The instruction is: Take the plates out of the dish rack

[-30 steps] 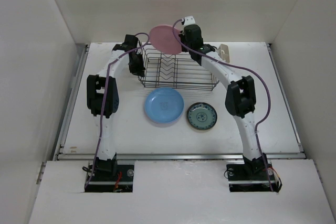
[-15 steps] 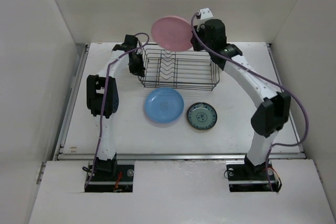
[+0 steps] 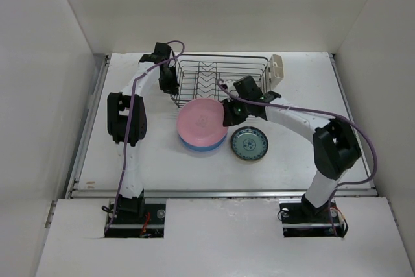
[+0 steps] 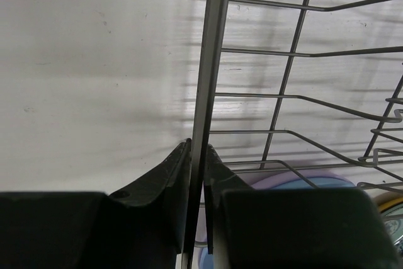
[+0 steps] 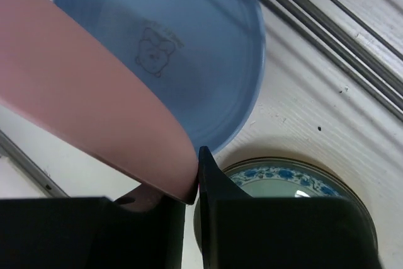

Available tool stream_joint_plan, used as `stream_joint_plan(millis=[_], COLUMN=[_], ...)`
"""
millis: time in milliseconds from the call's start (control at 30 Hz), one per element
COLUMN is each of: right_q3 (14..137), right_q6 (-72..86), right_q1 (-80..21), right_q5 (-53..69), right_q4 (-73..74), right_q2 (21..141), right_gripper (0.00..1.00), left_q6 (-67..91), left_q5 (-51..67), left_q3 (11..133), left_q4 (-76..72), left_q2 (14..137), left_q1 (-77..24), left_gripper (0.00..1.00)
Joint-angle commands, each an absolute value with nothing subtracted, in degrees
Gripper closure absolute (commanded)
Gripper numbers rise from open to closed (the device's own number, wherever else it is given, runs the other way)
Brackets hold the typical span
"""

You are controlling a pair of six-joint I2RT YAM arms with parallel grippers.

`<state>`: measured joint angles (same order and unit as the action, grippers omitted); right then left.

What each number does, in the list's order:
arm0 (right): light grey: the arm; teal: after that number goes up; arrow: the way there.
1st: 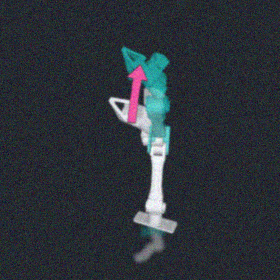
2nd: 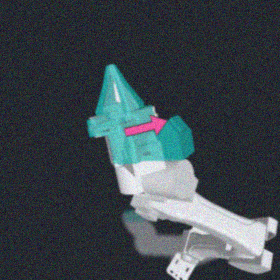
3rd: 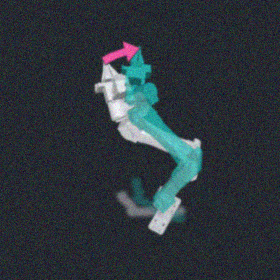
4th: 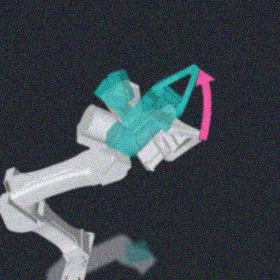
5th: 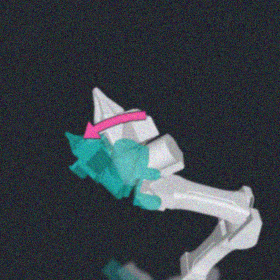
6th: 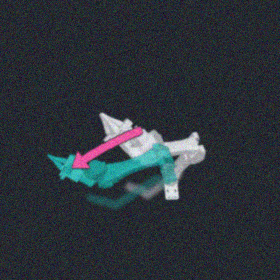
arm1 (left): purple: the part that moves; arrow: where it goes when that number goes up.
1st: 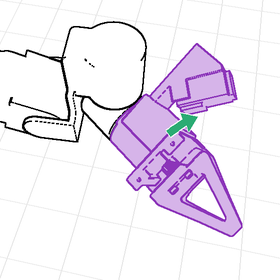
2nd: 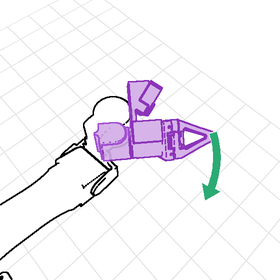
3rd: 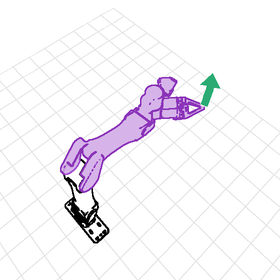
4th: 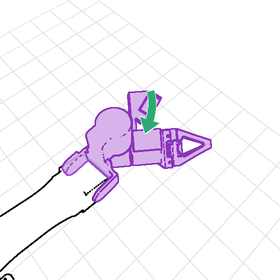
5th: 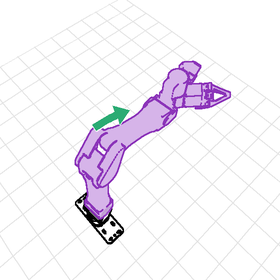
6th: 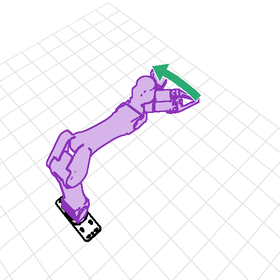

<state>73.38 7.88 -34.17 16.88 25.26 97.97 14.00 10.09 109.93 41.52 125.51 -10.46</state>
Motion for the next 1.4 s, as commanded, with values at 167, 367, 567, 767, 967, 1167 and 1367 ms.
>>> stream_joint_plan(millis=[167,367,567,767,967,1167,1367], right_q3=[79.7,81.5,83.8,81.1,76.1,69.0,66.8], right_q6=[7.6,6.4,10.5,15.6,12.5,10.6,10.6], right_q1=[-34.5,-37.2,-37.2,-31.5,-19.1,-16.3,-16.3], right_q5=[16.4,5.5,-14.7,-57.0,-79.2,-69.4,-68.9], right_q4=[27.5,31.9,31.9,27.4,25.3,20.0,13.6], right_q2=[101.9,98.2,89.0,76.0,67.1,56.4,54.1], right_gripper=[0.36,0.09,0.00,0.00,0.00,0.00,0.00], left_q6=[12.0,10.8,9.6,10.2,15.2,17.7,16.8], left_q5=[5.3,4.2,1.6,-3.5,-15.6,-22.6,-23.1], left_q3=[111.6,112.1,115.2,115.8,114.4,109.1,106.5], left_q4=[43.9,43.9,45.0,45.0,45.5,44.8,44.8], left_q2=[119.6,118.6,116.7,110.7,102.1,93.6,91.4], left_q1=[-9.9,-9.9,-9.9,-8.7,-2.3,7.0,10.1], left_gripper=[0.82,0.78,0.71,0.65,0.55,0.43,0.41])
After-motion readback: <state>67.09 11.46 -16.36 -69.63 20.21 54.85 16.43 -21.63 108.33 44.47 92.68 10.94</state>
